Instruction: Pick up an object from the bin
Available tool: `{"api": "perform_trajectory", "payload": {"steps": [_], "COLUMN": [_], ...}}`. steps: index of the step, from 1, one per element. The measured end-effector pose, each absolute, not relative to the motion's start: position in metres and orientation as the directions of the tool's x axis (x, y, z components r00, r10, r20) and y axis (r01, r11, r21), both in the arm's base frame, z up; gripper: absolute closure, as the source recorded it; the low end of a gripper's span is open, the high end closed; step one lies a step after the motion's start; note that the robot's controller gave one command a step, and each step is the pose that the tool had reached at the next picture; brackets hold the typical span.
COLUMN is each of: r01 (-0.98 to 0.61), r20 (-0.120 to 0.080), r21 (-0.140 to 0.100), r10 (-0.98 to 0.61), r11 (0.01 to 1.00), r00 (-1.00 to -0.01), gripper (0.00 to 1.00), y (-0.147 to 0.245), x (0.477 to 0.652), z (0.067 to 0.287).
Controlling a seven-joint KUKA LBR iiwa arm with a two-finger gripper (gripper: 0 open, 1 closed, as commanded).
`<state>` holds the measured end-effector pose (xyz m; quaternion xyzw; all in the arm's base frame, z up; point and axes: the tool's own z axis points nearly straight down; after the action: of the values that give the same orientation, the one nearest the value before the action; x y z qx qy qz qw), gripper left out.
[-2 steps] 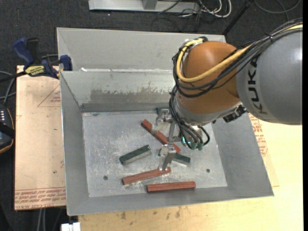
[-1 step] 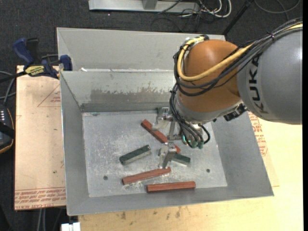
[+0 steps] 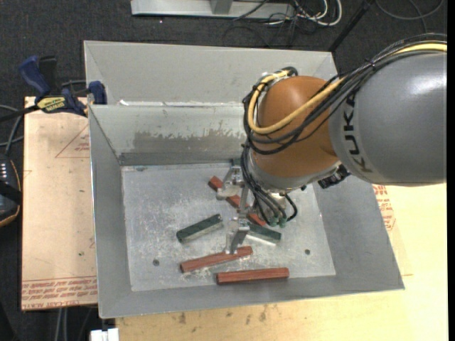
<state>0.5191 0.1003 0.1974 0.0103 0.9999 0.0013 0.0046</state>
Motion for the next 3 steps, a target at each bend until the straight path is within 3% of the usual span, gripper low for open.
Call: {"api": "perform_trajectory", "payload": {"steps": [1,2,3], "r01": [0.107,0.107,0.104], "r20": [-0.011,-0.009,-0.001], "r21": [0.005,0.004,-0.002], "r10": [0.107,0.107,0.104], "r11": [0.994,0.994,0.995], "r00": [-0.994,-0.994,-0.995], "gripper": [1.0,1.0,1.0], "y": [0.13,0.13,0.145], "x": [0.536,0.536,0.554], "z": [0.09,0.09,0.082]}}
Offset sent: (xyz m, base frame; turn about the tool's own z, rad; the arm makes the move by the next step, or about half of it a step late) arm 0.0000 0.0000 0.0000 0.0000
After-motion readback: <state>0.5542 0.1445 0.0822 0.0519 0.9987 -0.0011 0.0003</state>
